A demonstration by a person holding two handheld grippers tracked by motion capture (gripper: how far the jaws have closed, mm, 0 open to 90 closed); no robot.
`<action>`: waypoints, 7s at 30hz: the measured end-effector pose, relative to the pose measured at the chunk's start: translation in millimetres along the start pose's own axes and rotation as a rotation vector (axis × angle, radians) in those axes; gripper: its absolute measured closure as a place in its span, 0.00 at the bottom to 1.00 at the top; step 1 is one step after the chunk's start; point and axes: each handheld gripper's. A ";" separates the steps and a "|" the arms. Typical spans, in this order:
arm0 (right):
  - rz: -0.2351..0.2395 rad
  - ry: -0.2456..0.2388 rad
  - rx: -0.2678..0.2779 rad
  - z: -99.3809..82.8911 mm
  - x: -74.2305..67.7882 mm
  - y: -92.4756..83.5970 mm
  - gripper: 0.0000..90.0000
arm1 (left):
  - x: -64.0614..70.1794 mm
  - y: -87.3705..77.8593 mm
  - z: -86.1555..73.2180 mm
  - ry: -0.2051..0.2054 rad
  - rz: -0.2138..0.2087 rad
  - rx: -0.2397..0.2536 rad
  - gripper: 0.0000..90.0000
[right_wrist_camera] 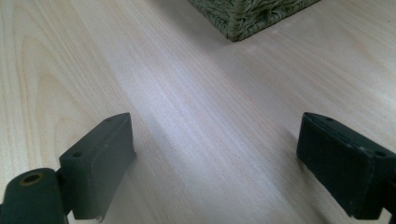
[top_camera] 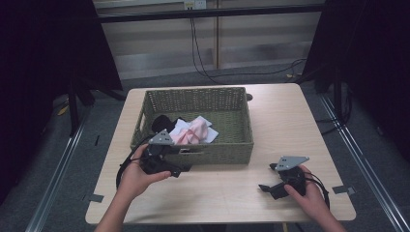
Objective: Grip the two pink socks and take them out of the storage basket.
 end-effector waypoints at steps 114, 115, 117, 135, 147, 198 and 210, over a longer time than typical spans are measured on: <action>0.001 0.004 0.000 0.0 -0.1 -0.1 0.12 | -124.4 49.4 66.5 -0.271 0.011 -0.269 0.95; 0.001 0.004 0.000 0.0 -0.1 -0.1 0.12 | -123.6 46.4 68.7 -0.270 0.014 -0.259 0.95; 0.002 0.003 0.001 0.0 -0.1 0.0 0.12 | -123.3 42.7 71.3 -0.267 0.010 -0.252 0.96; 0.002 0.001 0.002 0.1 0.1 0.1 0.12 | -119.2 1.1 97.4 -0.258 0.016 -0.218 0.96; 0.001 0.001 0.002 0.1 0.1 0.1 0.12 | -112.7 -14.1 103.9 -0.263 -0.007 -0.213 0.96; 0.001 0.002 -0.001 -0.1 0.0 -0.1 0.12 | -54.2 -53.3 105.1 -0.148 -0.115 -0.185 0.96; 0.002 0.002 -0.001 -0.1 0.0 -0.1 0.12 | -36.7 -48.1 96.8 -0.117 -0.137 -0.179 0.95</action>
Point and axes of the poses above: each handheld gripper's, and its own axes: y roughly forward along the jaws, z roughly out of its top, x roughly to its right, and after that the axes turned 13 degrees about y, right-handed
